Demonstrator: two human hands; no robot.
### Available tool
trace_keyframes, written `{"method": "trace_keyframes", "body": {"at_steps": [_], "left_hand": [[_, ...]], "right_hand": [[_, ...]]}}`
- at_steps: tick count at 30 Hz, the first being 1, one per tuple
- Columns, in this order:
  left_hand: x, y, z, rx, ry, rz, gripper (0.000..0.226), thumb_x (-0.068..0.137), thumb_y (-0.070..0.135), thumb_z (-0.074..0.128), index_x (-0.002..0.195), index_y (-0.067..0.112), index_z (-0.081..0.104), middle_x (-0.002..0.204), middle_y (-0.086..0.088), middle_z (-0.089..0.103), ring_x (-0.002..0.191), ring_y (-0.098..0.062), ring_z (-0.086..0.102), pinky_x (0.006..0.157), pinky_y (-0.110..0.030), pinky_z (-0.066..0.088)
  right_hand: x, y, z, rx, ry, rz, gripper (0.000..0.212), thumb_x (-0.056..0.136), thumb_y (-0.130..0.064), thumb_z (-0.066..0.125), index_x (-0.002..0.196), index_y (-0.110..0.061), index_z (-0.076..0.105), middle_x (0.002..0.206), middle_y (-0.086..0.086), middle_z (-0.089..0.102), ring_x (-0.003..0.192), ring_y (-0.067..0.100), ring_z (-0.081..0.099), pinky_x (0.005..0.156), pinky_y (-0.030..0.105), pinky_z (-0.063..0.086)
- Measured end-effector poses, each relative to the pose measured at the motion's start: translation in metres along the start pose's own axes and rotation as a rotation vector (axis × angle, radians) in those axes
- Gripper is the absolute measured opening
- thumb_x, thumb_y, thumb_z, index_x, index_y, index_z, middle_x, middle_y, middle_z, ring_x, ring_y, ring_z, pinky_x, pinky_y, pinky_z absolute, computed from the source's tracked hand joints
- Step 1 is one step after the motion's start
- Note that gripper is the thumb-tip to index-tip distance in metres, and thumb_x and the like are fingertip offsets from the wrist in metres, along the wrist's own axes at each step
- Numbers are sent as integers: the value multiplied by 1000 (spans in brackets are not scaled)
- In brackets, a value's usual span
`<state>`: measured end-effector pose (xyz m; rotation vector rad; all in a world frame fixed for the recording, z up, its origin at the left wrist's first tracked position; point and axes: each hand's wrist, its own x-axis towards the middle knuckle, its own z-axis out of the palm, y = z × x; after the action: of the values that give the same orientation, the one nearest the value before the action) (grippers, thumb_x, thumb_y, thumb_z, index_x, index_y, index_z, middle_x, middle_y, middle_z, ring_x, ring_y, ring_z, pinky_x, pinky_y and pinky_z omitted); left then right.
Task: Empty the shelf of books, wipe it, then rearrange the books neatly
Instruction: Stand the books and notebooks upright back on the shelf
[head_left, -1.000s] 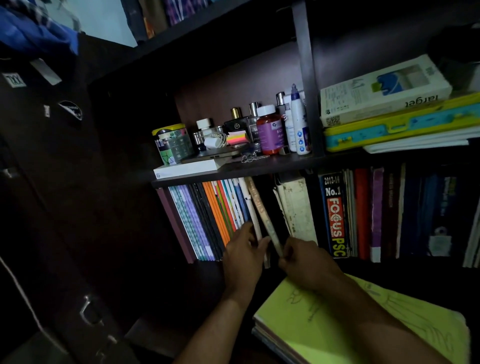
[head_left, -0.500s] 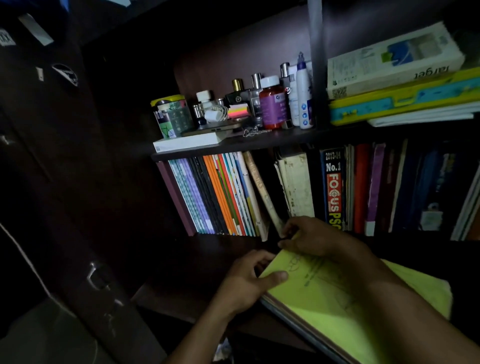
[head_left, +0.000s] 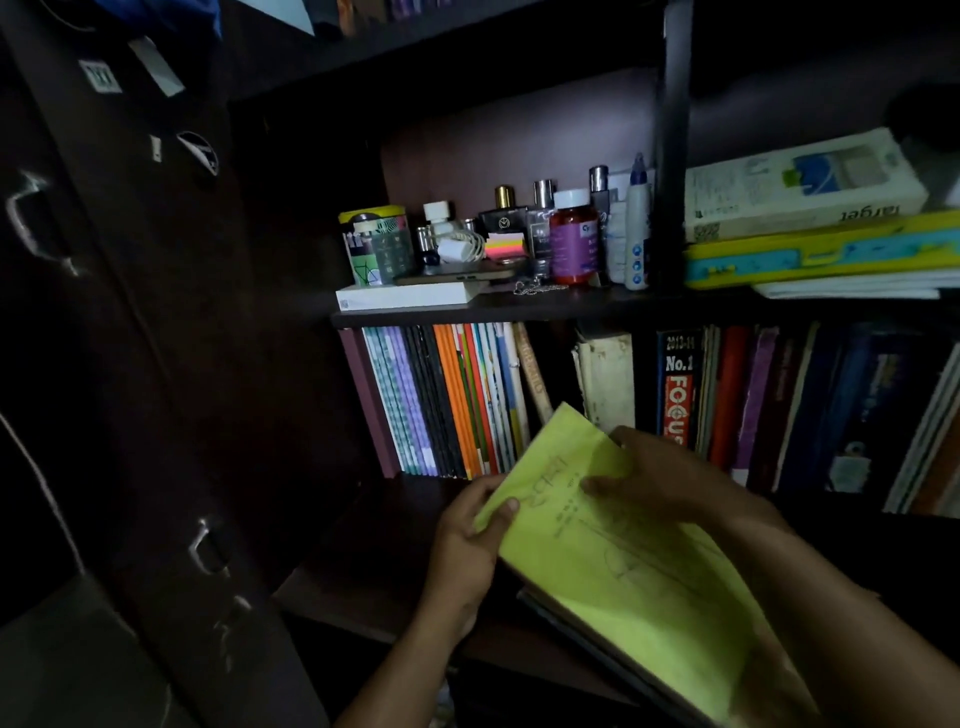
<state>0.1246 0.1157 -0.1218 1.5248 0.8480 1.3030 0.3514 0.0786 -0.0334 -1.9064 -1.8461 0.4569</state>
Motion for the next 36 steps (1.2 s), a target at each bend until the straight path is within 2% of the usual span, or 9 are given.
{"method": "trace_keyframes", "body": {"at_steps": [4, 10, 14, 21, 24, 26, 29, 32, 36], "left_hand": [[0, 3, 0, 21, -58, -31, 23, 90, 30, 73, 109, 19, 70, 107, -4, 74, 93, -15, 67, 79, -34, 52], [0, 2, -1, -30, -91, -59, 15, 95, 8, 68, 109, 6, 65, 108, -11, 75, 93, -18, 69, 77, -28, 53], [-2, 12, 3, -113, -56, -87, 32, 87, 22, 70, 112, 3, 62, 106, -10, 76, 91, -18, 69, 75, -28, 55], [-5, 17, 0, -239, -17, -162, 76, 62, 42, 86, 129, 22, 55, 113, -8, 75, 104, -25, 72, 88, -49, 58], [-9, 20, 4, -262, -29, -132, 77, 59, 40, 86, 128, 19, 59, 113, -3, 76, 106, -19, 71, 86, -34, 58], [-10, 24, 6, -295, 68, -111, 58, 66, 33, 88, 117, 15, 67, 109, -2, 77, 101, -17, 73, 80, -25, 57], [-7, 23, 3, -377, 305, -118, 28, 90, 18, 73, 117, 17, 68, 107, -2, 77, 96, -19, 74, 67, -33, 61], [-3, 23, -4, -316, 503, -111, 28, 98, 22, 63, 126, 21, 61, 113, 1, 71, 90, -13, 73, 67, -47, 62], [-1, 16, -6, -307, 640, -94, 33, 99, 22, 63, 130, 15, 61, 119, -6, 70, 97, -18, 72, 75, -48, 63]], "right_hand": [[-7, 12, 10, 206, 102, 5, 34, 87, -44, 75, 107, -28, 52, 98, -5, 68, 84, 10, 65, 71, 31, 55], [-8, -1, -15, -35, 220, -128, 24, 87, -36, 76, 77, -36, 54, 89, -8, 61, 81, 15, 60, 62, 30, 45], [-9, -10, -19, -5, 276, -169, 15, 92, -40, 68, 89, -32, 57, 92, -8, 65, 83, 16, 62, 67, 33, 50], [-3, -38, -34, 114, 445, -208, 15, 93, -37, 68, 96, -29, 55, 93, -1, 67, 87, 24, 62, 74, 37, 51], [7, -64, -31, 409, 613, -228, 17, 94, -31, 67, 97, -21, 54, 90, -2, 64, 83, 17, 59, 65, 30, 38], [14, -86, -19, 535, 667, -268, 18, 96, -32, 65, 103, -21, 53, 90, -2, 65, 80, 14, 60, 64, 29, 39], [23, -108, 2, 565, 595, -399, 20, 99, -36, 60, 112, -22, 52, 98, -5, 69, 89, 9, 65, 72, 29, 50], [33, -101, 21, 626, 483, -471, 27, 101, -42, 54, 124, -28, 52, 119, -10, 66, 108, 4, 62, 91, 35, 53], [45, -64, 68, 582, 458, -404, 37, 101, -38, 53, 137, -29, 48, 136, -13, 54, 126, 2, 52, 103, 39, 48]]}}
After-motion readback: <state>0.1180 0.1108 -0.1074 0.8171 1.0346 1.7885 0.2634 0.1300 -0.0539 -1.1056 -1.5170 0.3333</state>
